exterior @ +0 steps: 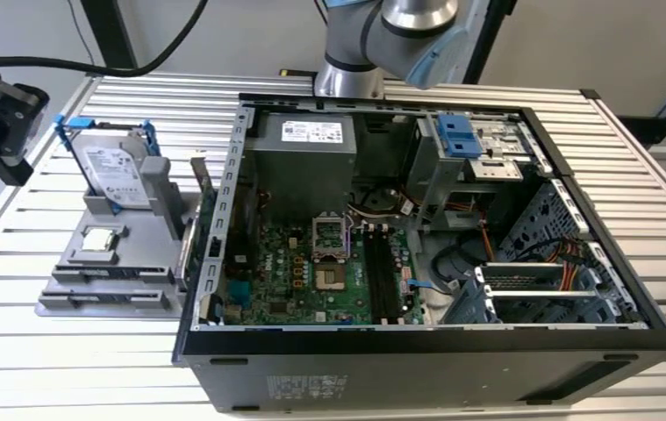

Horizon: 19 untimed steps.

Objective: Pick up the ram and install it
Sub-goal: 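Pick up the ram and move it above insertion slot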

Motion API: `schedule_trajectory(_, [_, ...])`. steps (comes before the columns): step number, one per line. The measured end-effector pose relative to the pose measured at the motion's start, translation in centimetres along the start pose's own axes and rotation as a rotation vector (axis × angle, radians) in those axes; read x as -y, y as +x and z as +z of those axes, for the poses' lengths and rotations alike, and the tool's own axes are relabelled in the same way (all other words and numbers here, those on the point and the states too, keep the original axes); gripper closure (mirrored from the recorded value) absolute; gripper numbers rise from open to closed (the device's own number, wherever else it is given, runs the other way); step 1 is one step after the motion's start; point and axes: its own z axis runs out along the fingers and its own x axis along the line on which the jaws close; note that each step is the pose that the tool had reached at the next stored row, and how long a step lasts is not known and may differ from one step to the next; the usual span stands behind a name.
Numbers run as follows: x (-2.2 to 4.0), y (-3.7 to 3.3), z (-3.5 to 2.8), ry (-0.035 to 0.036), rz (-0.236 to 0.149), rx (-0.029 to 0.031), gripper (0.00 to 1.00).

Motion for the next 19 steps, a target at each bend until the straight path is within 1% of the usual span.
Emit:
schedule_trajectory(2, [0.06,0.1,0.01,-0.0017,-0.002,-0.0007,1.0])
schedule_trajectory(19, [0.05,0.11,-0.07,-0.0078,-0.308,-0.0163,1.0])
